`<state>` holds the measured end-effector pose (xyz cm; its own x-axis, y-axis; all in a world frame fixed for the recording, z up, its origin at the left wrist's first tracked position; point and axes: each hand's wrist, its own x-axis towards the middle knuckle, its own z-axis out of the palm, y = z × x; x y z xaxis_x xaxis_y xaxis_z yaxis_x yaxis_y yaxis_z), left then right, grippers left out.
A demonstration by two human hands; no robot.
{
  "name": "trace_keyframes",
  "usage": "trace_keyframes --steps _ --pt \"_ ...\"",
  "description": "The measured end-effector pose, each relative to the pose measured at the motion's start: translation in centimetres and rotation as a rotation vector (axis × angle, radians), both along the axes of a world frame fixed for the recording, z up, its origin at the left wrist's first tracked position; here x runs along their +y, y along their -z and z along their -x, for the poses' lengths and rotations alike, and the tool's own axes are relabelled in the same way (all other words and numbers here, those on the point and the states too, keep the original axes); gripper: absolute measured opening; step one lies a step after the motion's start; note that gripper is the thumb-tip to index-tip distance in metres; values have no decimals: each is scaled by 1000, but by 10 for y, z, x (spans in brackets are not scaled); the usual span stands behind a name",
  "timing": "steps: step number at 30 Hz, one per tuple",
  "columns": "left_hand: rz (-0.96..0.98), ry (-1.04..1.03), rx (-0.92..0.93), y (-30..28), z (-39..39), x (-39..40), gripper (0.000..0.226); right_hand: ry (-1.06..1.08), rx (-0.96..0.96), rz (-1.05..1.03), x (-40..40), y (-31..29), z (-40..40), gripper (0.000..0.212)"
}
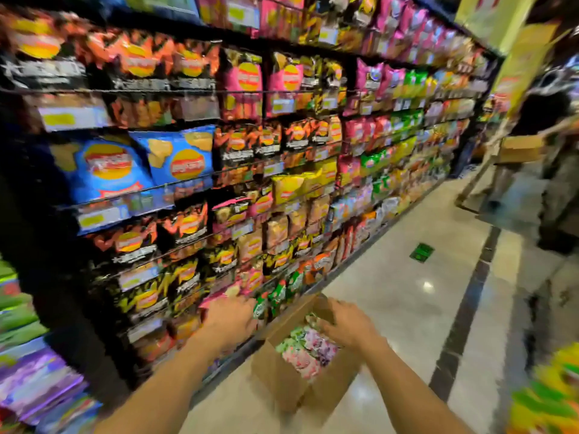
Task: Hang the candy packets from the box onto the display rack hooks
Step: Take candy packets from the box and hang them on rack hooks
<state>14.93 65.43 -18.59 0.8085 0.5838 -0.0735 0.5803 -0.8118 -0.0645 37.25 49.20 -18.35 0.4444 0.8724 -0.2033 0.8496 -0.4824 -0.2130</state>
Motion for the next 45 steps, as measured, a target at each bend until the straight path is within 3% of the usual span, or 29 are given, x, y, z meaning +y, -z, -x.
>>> trace_keyframes --steps 6,11,25,33,39,45 --pt "66 240 8 13 -143 -32 33 246 27 22 -76 6 -95 54" --pt "88 320 59 44 -237 -30 47 359 15 74 -94 20 -168 59" --pt "224 196 154 96 -443 73 58 263 99 173 20 48 -369 60" --pt "306 -75 134 126 -480 121 63 48 104 246 118 87 -468 56" --pt "421 -376 177 141 -492 141 50 -263 125 348 203 134 -525 51" --pt "532 -686 179 165 -485 135 36 -487 194 410 272 170 -547 62"
